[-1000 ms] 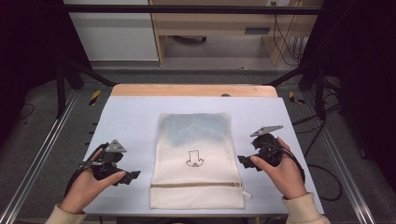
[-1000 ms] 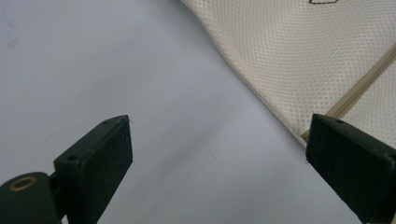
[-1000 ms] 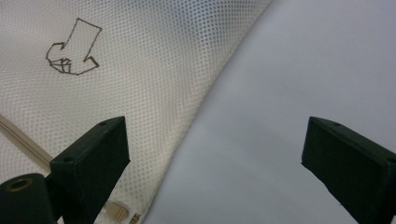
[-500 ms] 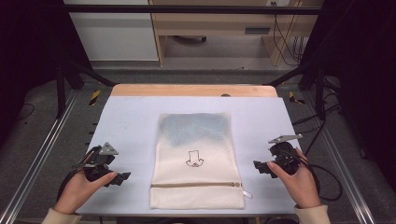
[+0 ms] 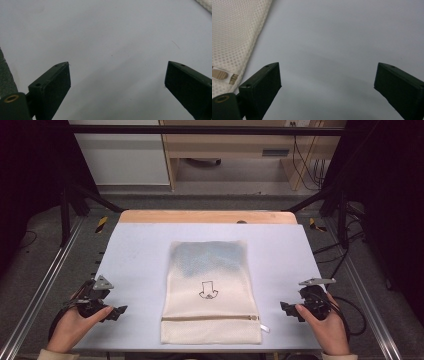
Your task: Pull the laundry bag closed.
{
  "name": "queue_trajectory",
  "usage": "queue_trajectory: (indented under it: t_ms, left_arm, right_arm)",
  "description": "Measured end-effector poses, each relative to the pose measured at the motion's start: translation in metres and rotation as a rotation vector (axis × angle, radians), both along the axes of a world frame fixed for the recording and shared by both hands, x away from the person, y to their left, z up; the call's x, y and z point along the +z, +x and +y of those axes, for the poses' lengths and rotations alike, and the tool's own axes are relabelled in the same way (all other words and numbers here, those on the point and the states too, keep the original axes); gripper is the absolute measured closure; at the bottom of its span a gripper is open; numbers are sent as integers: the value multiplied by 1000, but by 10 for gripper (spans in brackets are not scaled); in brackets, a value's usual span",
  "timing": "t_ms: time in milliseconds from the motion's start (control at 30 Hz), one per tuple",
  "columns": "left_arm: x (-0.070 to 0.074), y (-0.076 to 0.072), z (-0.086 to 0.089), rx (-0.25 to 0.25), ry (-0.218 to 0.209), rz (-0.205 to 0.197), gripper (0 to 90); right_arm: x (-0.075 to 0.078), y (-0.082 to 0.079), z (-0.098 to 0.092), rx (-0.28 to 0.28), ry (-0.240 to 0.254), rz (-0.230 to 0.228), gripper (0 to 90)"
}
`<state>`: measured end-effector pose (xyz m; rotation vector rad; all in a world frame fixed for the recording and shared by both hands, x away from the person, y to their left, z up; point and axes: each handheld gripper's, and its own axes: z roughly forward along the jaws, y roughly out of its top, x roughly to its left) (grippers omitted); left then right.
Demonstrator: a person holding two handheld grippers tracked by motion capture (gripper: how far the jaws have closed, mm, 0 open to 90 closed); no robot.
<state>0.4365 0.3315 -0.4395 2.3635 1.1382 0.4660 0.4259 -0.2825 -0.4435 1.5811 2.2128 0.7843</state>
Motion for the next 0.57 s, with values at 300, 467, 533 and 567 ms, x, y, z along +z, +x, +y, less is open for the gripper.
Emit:
queue_trajectory:
  t_ms: [300, 467, 533, 567]
  left_arm:
    - [-17, -17, 15, 60, -86, -88, 65]
    - [-13, -22, 12, 59, -97, -157, 63]
    - [-15, -21, 9, 53, -109, -167, 63]
    - [-16, -20, 7, 43, -105, -163, 64]
  right_arm:
    - [-18, -17, 2, -30, 7, -80, 74]
    - [-19, -21, 3, -27, 19, -123, 62]
    - [-20, -21, 4, -20, 21, -123, 67]
    - [-20, -21, 5, -20, 15, -126, 66]
